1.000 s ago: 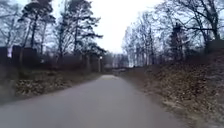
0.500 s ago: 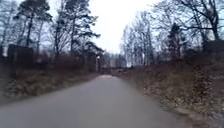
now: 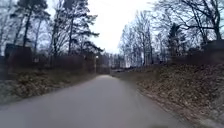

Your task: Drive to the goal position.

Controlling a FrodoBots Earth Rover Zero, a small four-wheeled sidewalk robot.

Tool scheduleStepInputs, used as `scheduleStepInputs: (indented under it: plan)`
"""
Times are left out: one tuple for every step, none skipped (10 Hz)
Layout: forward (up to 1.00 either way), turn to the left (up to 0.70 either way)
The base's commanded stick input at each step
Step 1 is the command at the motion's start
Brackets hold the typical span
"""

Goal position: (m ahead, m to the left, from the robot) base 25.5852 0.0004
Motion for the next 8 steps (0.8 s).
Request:
scheduleStepInputs:
  plan:
    - [1.00,0.00]
    - [1.00,0.00]
    - [1.00,0.00]
    - [1.00,-0.15]
    - [1.00,-0.36]
    - [1.00,-0.40]
    - [1.00,-0.21]
    - [1.00,0.00]
